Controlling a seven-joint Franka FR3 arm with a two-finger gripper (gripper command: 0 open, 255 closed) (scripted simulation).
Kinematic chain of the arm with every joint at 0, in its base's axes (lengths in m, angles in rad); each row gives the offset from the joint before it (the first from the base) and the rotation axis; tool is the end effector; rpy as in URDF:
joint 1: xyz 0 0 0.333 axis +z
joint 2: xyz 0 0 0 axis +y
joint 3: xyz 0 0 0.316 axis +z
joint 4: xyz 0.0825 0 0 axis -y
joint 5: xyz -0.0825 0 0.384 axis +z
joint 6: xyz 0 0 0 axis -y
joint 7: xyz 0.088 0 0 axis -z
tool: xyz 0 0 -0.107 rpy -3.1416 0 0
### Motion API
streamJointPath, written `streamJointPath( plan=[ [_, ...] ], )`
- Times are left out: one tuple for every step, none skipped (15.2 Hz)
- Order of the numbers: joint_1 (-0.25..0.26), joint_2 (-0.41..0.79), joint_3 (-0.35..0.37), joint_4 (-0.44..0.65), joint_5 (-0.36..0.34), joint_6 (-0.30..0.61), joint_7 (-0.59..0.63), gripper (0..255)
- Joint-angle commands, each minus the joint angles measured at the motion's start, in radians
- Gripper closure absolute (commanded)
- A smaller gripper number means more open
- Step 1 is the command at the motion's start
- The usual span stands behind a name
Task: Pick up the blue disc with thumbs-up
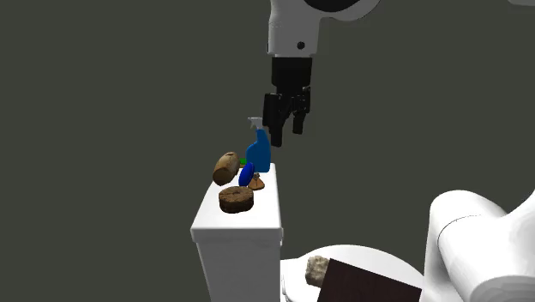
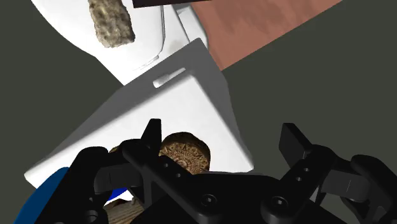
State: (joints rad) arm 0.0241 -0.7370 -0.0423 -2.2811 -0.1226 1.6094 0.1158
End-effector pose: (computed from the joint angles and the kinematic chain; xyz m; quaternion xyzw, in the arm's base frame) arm 0.3251 -0.0230 0.6143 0.9965 -0.0615 0.0349 0.0453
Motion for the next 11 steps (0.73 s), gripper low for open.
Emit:
streamJointPath(
  plan=[
    [0.000, 0.000, 0.000, 0.000, 0.000, 0.000, 0.000, 0],
    [-0.008, 0.029, -0.019, 0.009, 0.008, 0.024, 0.003, 0],
    [-0.015, 0.059, -0.038, 0.019, 0.017, 0.048, 0.006, 0],
    [-0.021, 0.089, -0.056, 0.029, 0.026, 0.071, 0.008, 0],
    [-0.027, 0.119, -0.075, 0.041, 0.037, 0.093, 0.010, 0],
    [-0.033, 0.150, -0.094, 0.053, 0.049, 0.115, 0.011, 0],
    [-0.038, 0.181, -0.113, 0.066, 0.062, 0.136, 0.010, 0],
    [-0.043, 0.212, -0.133, 0.079, 0.077, 0.156, 0.009, 0],
    [-0.047, 0.244, -0.152, 0.093, 0.092, 0.175, 0.008, 0],
    [-0.051, 0.276, -0.171, 0.108, 0.109, 0.194, 0.005, 0],
    [-0.054, 0.308, -0.191, 0.123, 0.128, 0.211, 0.002, 0]
  ],
)
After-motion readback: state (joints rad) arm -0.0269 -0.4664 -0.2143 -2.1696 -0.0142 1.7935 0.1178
